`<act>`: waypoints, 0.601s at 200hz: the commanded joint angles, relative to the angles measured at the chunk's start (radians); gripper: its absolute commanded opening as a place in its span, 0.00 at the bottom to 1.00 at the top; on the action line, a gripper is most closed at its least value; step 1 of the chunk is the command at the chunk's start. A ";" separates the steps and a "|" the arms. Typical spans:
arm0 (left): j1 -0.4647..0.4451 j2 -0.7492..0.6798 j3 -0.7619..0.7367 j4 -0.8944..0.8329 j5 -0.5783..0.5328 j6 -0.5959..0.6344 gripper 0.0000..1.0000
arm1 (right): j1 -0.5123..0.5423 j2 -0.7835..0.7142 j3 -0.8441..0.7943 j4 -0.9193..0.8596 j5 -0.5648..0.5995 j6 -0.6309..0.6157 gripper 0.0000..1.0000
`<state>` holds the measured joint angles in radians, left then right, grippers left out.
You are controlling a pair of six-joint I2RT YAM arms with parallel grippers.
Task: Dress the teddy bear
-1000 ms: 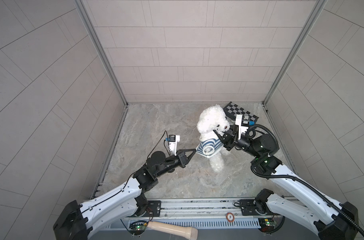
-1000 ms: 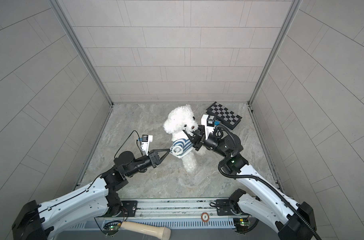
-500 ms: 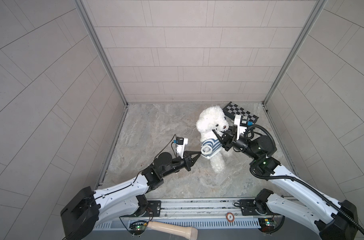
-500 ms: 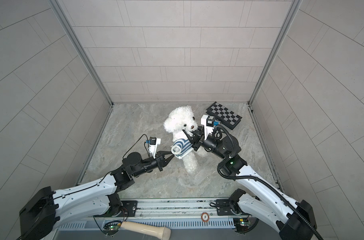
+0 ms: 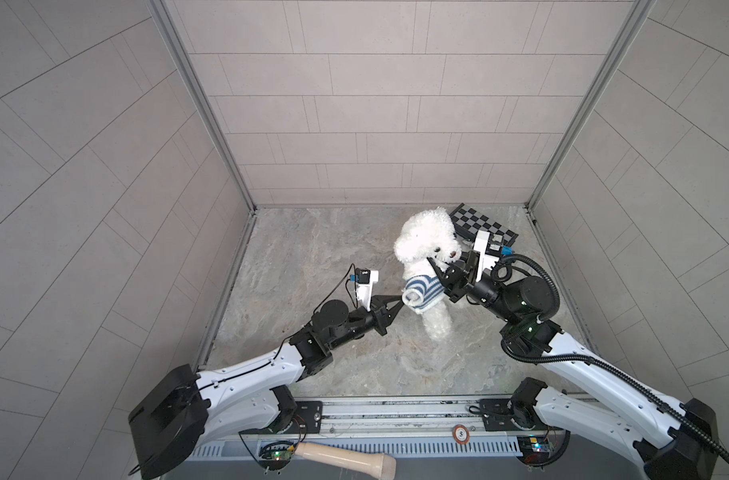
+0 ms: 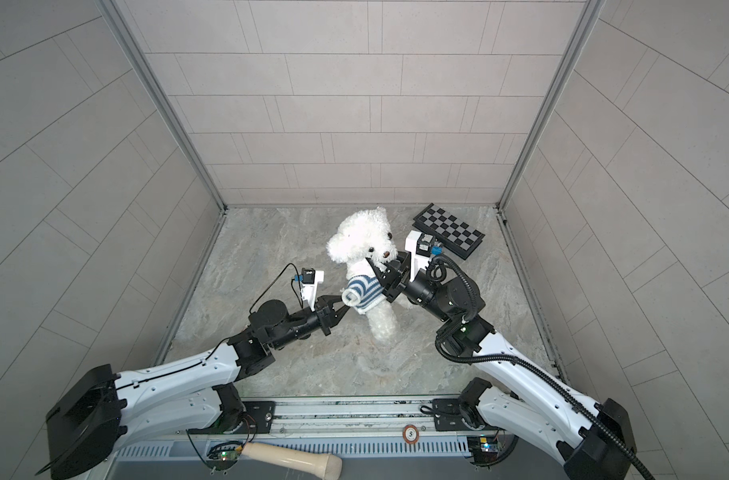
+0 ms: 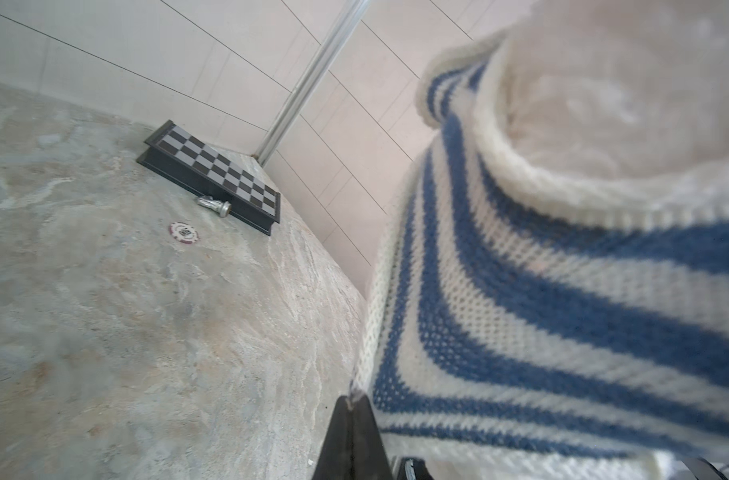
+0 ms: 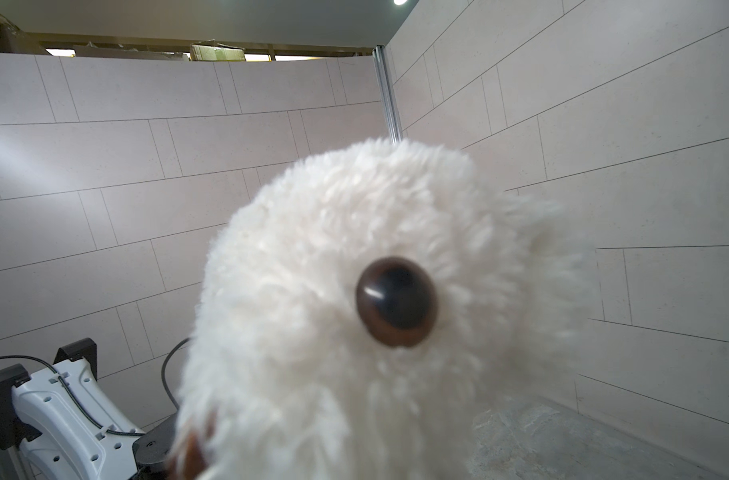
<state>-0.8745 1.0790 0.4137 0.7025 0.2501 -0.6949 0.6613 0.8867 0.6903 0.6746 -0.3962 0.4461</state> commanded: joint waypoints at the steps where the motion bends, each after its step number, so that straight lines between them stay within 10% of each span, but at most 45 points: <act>1: 0.011 0.074 -0.055 -0.198 -0.001 0.028 0.00 | 0.002 -0.083 0.035 0.217 0.074 0.000 0.00; 84: -0.110 0.073 -0.002 0.004 0.118 0.044 0.00 | 0.038 -0.079 0.070 0.088 0.095 -0.093 0.00; 120: -0.088 -0.106 0.052 -0.307 -0.059 0.092 0.01 | 0.055 -0.103 0.083 -0.035 0.076 -0.182 0.00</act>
<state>-0.9726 1.0653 0.4347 0.6888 0.2733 -0.6537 0.7059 0.8448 0.7029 0.5613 -0.3401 0.3466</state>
